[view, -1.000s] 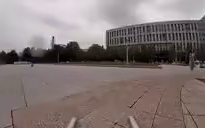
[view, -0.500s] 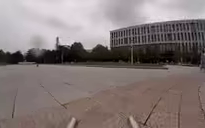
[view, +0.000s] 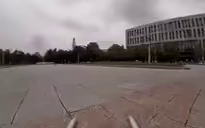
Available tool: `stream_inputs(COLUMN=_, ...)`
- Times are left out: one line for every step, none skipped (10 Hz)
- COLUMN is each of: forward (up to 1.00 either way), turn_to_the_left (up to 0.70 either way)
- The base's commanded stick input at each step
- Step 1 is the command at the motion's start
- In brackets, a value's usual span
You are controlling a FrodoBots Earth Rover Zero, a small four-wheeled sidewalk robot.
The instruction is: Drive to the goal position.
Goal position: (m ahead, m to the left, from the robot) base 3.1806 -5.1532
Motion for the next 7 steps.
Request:
stream_inputs(forward=0.80, turn_to_the_left=0.00)
stream_inputs(forward=0.80, turn_to_the_left=0.00)
stream_inputs(forward=0.80, turn_to_the_left=-0.12)
stream_inputs(forward=0.80, turn_to_the_left=-0.10)
stream_inputs(forward=0.80, turn_to_the_left=-0.01)
stream_inputs(forward=0.80, turn_to_the_left=-0.04)
stream_inputs(forward=0.80, turn_to_the_left=-0.08)
